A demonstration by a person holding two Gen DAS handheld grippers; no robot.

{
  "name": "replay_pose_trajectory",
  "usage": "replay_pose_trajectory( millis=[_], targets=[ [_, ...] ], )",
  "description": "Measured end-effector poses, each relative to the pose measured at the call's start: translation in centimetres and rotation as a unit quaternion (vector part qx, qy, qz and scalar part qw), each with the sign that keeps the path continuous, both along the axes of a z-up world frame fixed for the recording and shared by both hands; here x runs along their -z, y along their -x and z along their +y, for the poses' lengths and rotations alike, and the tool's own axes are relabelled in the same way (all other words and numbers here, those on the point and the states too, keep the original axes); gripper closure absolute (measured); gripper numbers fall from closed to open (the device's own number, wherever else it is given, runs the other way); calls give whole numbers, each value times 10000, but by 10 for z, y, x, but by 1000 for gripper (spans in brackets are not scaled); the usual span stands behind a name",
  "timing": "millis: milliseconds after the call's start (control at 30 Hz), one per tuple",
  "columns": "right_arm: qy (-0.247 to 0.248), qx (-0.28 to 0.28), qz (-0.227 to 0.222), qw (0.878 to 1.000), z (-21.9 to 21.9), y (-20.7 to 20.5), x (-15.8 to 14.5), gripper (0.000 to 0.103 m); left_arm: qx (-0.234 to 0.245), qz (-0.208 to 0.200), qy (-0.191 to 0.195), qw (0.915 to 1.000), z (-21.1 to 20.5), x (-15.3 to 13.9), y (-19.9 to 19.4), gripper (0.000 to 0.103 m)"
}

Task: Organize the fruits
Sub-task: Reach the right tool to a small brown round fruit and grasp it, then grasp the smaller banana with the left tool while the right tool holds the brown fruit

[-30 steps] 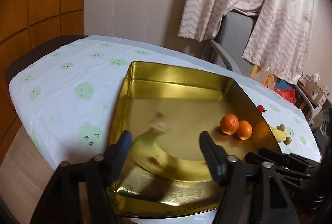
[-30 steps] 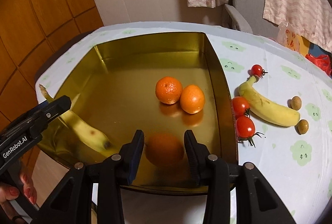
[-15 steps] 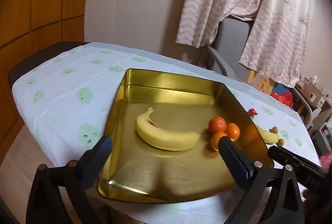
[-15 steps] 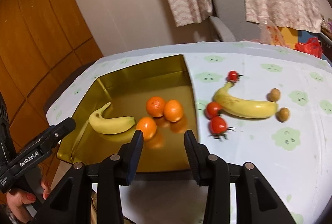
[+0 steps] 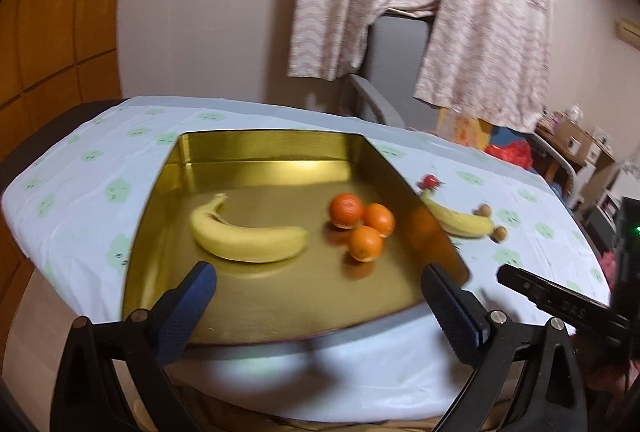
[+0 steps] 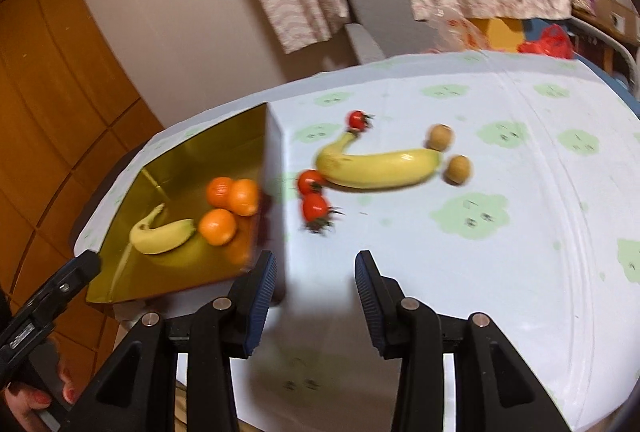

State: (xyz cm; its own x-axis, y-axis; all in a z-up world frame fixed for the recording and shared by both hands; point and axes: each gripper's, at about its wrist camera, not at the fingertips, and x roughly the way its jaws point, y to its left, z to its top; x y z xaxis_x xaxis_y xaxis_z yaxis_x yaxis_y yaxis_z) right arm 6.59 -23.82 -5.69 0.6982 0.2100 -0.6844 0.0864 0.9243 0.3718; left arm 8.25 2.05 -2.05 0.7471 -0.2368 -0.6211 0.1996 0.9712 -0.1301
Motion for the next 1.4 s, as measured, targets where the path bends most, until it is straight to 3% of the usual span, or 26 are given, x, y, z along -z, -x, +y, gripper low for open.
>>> replay_pose_trajectory(
  millis=[367,633,1067,1167,1300,1400],
  targets=[
    [-103,488,177,9986,-50,8,22,61,697,82,-219,9973,-46,5,18,0],
    [177,757,114,9969,-85,-28,24,61,916,45,-397,9950,-68,2,20,0],
    [538,247,291,9978,-99,-93,37,62,1006,86,-499,9936,-86,-9,-3,0],
    [370,231,258,9987,-104,-93,40,65,1035,95,-528,9932,-92,-11,-9,0],
    [250,308,260,9989,-109,-89,41,78,1186,118,-579,9912,-113,-19,-25,0],
    [240,341,221,9989,-110,-84,41,78,1266,195,-551,9902,-130,-24,-37,0]
  ],
)
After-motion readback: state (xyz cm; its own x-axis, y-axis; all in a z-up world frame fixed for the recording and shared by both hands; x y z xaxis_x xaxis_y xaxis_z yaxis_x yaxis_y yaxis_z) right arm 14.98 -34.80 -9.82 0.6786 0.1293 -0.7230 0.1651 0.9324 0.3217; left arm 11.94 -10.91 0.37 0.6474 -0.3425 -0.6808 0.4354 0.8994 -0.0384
